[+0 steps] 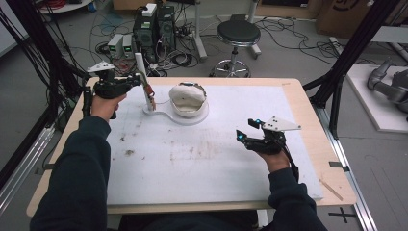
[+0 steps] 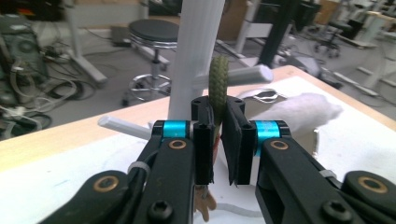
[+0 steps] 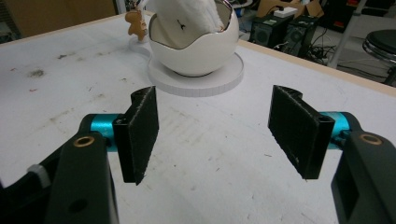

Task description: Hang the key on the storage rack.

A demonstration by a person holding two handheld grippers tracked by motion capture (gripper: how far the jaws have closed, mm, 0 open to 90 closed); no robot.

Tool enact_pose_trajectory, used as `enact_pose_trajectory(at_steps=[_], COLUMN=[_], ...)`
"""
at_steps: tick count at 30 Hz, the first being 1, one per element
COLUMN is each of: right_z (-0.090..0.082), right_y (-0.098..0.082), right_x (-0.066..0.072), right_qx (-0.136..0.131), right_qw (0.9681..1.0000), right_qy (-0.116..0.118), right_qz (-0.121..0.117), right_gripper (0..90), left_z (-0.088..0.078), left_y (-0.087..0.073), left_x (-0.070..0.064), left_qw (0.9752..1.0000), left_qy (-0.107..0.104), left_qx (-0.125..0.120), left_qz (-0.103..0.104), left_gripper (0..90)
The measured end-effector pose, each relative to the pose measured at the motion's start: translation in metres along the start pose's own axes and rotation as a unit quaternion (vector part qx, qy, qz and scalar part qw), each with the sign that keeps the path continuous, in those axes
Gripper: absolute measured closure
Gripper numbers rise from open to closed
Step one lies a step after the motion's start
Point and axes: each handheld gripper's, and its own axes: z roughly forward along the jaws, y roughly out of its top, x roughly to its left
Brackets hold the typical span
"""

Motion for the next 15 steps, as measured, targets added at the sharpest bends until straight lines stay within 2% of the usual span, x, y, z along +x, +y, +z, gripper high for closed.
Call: enact_pose_trajectory(at_steps=[1,2,3,4,5,7,9,10,11,12,13,14,15], right_z=[-0.001,-0.001,-0.002,-0.002,-0.004,-0.006,-0.007,-0.007,-0.008,-0.008,-0.009,-0.009,-0.009], right_y=[0.000,0.000,0.000,0.000,-0.001,0.000,0.000,0.000,0.000,0.000,-0.001,-0.001,-0.002], right_x=[0.000,0.000,-0.002,-0.002,-0.003,-0.004,-0.006,-0.006,-0.008,-0.008,-0.010,-0.010,-0.011], right_qx=[-0.002,-0.002,-0.003,-0.003,-0.004,-0.001,-0.003,-0.003,-0.002,-0.002,0.001,0.001,0.001], right_qw=[1.0000,1.0000,1.0000,1.0000,1.0000,1.0000,0.9999,0.9999,0.9998,0.9998,0.9997,0.9997,0.9996], right_qy=[0.000,0.000,-0.002,-0.002,-0.005,-0.010,-0.014,-0.014,-0.020,-0.020,-0.025,-0.025,-0.029], right_qz=[0.001,0.001,0.001,0.001,0.002,0.001,0.000,0.000,0.000,0.000,0.004,0.004,0.002], right_gripper=[34.2,34.2,34.2,34.2,34.2,34.0,32.2,32.2,30.7,30.7,29.8,29.8,29.2], left_z=[0.000,-0.001,-0.002,-0.004,-0.005,-0.010,-0.015,-0.018,-0.021,-0.024,-0.027,-0.030,-0.033], left_y=[-0.002,-0.005,-0.008,-0.012,-0.015,-0.023,-0.029,-0.033,-0.036,-0.039,-0.042,-0.046,-0.050], left_x=[0.000,-0.001,-0.001,-0.001,-0.001,-0.003,-0.006,-0.008,-0.009,-0.011,-0.012,-0.015,-0.017], left_qw=[1.0000,0.9999,0.9998,0.9998,0.9998,0.9999,0.9998,0.9997,0.9995,0.9994,0.9993,0.9991,0.9988], left_qy=[0.004,0.012,0.017,0.017,0.016,0.004,-0.002,-0.002,-0.005,-0.006,-0.008,-0.008,-0.008], left_qx=[-0.002,-0.002,-0.004,-0.008,-0.007,-0.016,-0.018,-0.023,-0.031,-0.034,-0.036,-0.042,-0.045], left_qz=[0.002,0.004,0.005,0.007,0.004,0.000,0.001,0.003,0.003,0.004,0.004,0.007,0.016], left_gripper=[73.2,73.2,65.4,65.4,58.4,57.1,49.9,49.9,43.7,43.7,33.4,33.4,28.9])
